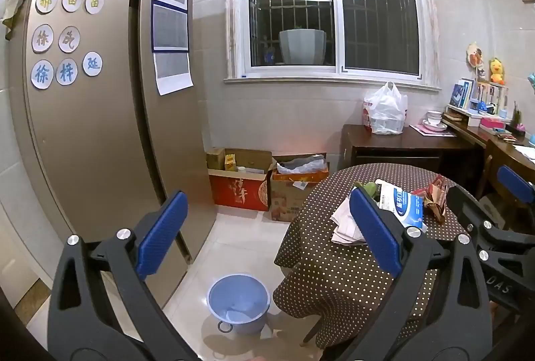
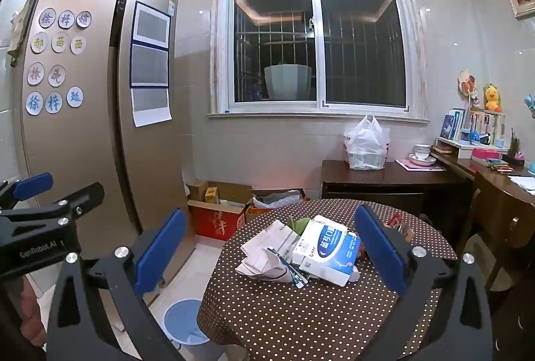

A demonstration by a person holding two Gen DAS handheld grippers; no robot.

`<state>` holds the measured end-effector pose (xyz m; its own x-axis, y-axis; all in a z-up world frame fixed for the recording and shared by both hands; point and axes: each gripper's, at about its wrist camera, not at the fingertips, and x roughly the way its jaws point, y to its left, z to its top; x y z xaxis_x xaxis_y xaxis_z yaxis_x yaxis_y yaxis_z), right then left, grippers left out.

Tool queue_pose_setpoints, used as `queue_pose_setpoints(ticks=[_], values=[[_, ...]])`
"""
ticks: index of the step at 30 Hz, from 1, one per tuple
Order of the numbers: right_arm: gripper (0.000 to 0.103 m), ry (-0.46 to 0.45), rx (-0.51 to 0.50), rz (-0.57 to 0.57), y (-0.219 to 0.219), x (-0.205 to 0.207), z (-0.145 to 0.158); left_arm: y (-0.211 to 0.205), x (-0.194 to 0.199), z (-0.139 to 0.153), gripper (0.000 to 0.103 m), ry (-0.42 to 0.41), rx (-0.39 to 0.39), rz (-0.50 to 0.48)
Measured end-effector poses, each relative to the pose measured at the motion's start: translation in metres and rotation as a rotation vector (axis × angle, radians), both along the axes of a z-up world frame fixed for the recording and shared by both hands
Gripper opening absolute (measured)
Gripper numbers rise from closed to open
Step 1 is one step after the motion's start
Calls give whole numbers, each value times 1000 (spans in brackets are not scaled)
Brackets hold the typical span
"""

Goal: Collect trash

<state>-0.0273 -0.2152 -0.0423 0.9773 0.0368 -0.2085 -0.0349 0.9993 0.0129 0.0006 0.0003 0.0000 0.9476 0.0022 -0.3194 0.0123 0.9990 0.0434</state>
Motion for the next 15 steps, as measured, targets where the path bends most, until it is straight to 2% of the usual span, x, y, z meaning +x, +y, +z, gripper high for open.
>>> queue_pose_setpoints(ticks=[15], values=[[99,3,-2,1,1,4,-3,-2,4,-14,95,7,4,-7]])
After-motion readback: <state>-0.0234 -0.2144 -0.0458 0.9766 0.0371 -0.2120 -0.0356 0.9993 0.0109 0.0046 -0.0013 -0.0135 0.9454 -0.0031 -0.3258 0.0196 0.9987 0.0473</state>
